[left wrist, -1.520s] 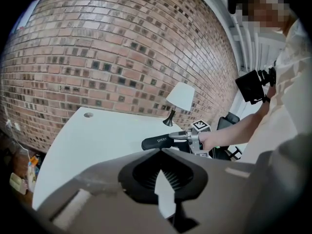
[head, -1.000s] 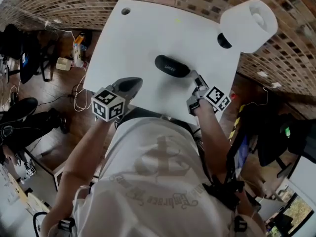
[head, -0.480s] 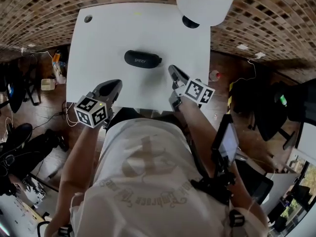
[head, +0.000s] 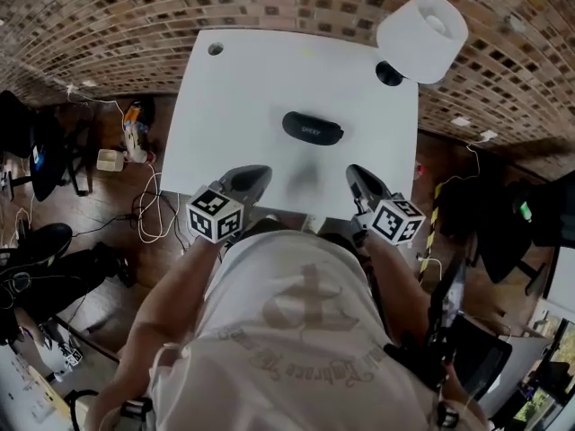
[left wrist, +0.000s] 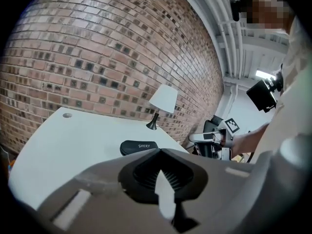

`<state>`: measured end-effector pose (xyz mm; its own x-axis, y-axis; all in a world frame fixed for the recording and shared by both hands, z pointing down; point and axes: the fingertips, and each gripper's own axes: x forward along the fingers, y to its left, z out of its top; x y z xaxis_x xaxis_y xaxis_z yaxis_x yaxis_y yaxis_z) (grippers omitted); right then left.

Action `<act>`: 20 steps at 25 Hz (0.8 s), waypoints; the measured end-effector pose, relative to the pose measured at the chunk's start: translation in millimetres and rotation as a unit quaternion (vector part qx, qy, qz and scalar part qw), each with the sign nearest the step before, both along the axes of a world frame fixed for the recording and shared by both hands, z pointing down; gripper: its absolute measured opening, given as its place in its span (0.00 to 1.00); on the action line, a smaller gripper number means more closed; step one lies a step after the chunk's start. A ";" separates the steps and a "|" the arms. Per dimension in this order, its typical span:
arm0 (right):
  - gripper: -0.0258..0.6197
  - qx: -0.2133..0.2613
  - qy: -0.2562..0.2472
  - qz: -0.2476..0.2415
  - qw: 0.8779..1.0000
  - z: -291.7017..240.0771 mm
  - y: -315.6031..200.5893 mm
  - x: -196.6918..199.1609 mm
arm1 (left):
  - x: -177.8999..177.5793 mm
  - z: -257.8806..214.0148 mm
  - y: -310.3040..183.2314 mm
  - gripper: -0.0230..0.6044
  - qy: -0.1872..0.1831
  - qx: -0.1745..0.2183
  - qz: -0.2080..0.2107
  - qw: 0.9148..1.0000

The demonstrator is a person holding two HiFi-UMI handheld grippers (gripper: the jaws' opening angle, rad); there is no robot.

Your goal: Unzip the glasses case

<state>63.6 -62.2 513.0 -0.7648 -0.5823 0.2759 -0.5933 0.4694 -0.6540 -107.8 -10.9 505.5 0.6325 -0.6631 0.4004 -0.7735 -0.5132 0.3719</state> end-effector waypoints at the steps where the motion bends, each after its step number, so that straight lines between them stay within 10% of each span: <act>1: 0.08 0.007 0.005 0.001 1.000 -3.4 6.3 -3.8 | -2.3 -0.4 5.1 0.05 0.003 0.003 0.003 1.000; 20: 0.05 0.076 0.058 0.014 0.995 -17.8 121.0 -51.9 | -21.7 8.4 80.3 0.05 0.020 0.038 0.073 0.996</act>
<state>11.7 58.8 495.2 -0.7159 -0.6444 0.2688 -0.6748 0.5396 -0.5034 -129.6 69.4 514.0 0.7389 -0.5901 0.3251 -0.6738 -0.6467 0.3576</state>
